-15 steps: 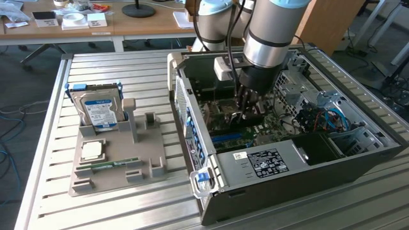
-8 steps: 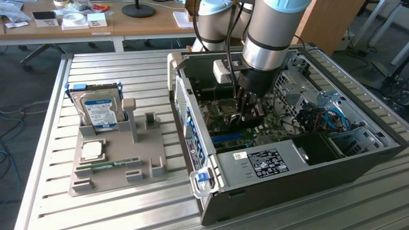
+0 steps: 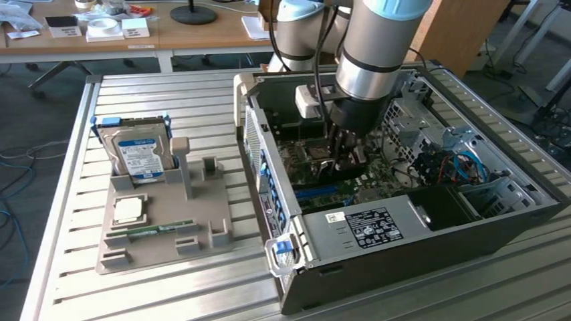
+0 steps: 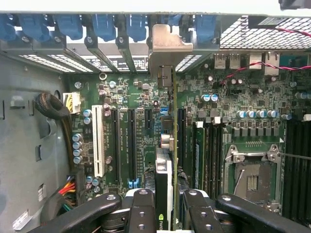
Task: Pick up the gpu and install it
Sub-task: 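Insert the gpu into the slot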
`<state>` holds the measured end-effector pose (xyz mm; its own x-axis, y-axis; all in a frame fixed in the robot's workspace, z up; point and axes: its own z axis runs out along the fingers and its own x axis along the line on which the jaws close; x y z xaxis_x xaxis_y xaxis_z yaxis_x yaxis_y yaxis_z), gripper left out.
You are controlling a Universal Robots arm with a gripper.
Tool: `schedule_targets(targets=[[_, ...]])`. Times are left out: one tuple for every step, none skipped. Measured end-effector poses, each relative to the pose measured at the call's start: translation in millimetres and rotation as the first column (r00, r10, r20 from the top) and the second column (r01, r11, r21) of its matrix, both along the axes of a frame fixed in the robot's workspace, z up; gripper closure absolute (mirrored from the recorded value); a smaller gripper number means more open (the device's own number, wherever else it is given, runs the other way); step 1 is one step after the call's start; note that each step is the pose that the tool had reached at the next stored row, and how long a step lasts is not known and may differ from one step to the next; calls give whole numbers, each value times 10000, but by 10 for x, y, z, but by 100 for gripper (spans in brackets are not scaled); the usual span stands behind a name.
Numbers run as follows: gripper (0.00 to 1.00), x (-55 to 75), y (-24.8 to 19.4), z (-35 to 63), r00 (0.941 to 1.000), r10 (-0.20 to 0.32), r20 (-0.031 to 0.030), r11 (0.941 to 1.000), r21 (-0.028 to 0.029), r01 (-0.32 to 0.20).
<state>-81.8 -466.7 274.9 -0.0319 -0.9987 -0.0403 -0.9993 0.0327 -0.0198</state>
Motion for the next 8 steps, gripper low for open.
schedule_targets(targets=[[73, -3, 0, -3, 10000, 0, 0, 10000, 0, 0], [73, -6, 0, -6, 10000, 1, 2, 10000, 1, -1], [73, -11, 1, -9, 10000, 0, 1, 10000, 0, 0], [73, -15, 2, -11, 10000, 0, 0, 10000, 0, 0], [73, -20, 4, -14, 10000, 0, 0, 10000, -1, 0], [73, -24, 6, -16, 10000, 0, 0, 10000, -1, 0], [73, -27, 8, -18, 10000, 0, 1, 10000, 0, 0], [73, -29, 9, -19, 10000, 0, 1, 10000, 0, 0]])
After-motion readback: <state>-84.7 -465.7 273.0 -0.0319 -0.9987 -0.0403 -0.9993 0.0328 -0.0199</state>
